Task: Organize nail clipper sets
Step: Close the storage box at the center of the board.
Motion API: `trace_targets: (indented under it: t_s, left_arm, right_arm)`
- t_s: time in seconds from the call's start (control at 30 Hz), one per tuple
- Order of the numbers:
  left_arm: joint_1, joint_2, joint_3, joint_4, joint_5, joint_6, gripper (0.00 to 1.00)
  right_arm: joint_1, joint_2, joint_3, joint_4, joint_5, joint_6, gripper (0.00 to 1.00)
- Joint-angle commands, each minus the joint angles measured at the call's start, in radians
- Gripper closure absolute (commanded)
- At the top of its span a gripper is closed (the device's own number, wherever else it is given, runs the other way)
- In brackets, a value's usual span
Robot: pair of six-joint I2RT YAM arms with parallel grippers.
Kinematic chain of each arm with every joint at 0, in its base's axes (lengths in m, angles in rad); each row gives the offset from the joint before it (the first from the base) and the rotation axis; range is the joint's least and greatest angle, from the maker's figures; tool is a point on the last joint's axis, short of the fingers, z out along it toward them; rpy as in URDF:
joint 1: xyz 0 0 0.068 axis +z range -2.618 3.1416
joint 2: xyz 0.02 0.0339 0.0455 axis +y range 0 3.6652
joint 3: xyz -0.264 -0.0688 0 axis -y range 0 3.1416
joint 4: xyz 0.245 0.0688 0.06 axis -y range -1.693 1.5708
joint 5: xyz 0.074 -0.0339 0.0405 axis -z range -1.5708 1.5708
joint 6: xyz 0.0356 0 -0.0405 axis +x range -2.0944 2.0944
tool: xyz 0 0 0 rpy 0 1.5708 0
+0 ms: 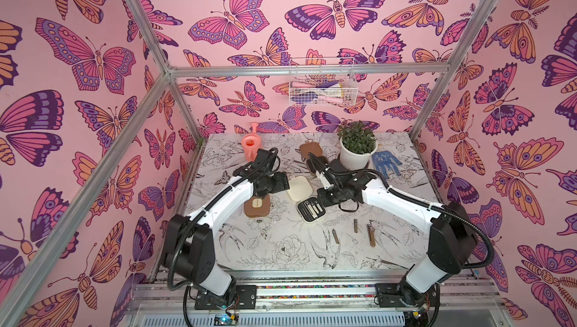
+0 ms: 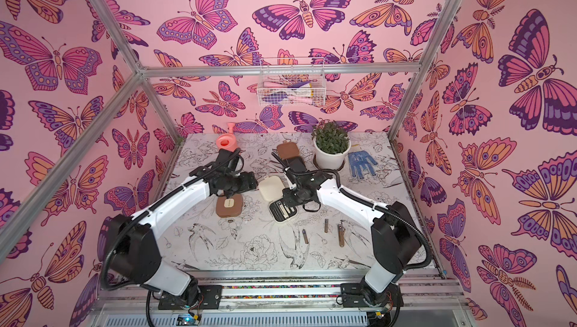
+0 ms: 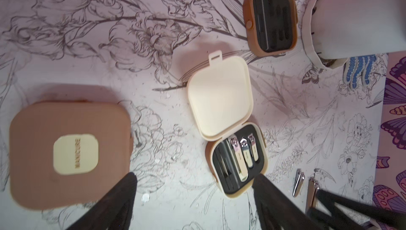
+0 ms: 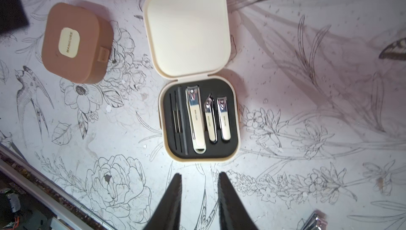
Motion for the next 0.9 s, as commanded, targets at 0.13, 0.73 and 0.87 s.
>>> trace_targets:
  t_s: [0.13, 0.73, 0.87]
  left_arm:
    - [0.075, 0.260, 0.141, 0.092, 0.250, 0.095, 0.15]
    - [0.098, 0.503, 0.251, 0.213, 0.473, 0.149, 0.15]
    - [0.098, 0.489, 0.209, 0.279, 0.536, 0.126, 0.16]
  right_arm:
    - [0.006, -0.106, -0.309, 0.394, -0.120, 0.426, 0.55]
    - [0.041, -0.152, -0.530, 0.639, -0.009, 0.765, 0.34]
    - [0.047, -0.110, -0.541, 0.707, -0.009, 0.798, 0.34]
